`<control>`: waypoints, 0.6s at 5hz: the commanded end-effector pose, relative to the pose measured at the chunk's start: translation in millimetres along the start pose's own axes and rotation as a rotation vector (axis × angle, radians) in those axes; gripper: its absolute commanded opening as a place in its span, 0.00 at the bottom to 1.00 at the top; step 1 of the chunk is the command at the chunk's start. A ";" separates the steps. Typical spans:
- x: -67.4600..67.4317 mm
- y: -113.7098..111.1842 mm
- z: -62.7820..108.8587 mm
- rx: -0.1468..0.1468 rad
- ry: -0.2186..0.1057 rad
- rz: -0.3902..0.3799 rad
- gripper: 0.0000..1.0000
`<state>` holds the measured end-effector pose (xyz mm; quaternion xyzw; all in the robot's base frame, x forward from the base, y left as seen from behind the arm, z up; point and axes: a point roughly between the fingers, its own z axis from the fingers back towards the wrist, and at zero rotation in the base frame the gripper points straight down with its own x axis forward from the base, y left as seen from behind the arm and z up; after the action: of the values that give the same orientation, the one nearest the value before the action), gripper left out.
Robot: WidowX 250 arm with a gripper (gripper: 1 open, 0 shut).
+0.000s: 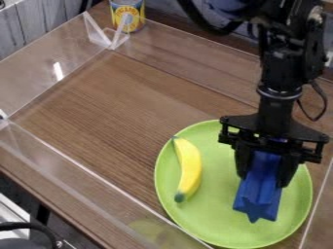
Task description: Put the blue object in the green plate
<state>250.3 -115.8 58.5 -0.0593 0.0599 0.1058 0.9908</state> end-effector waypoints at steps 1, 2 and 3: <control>-0.7 -6.3 5.8 -0.028 -0.025 -0.021 0.00; -1.2 -9.3 5.6 -0.040 -0.031 -0.031 1.00; -0.6 -10.6 6.0 -0.042 -0.039 -0.035 1.00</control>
<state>251.3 -123.8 57.8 -0.0741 0.0508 0.0953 0.9914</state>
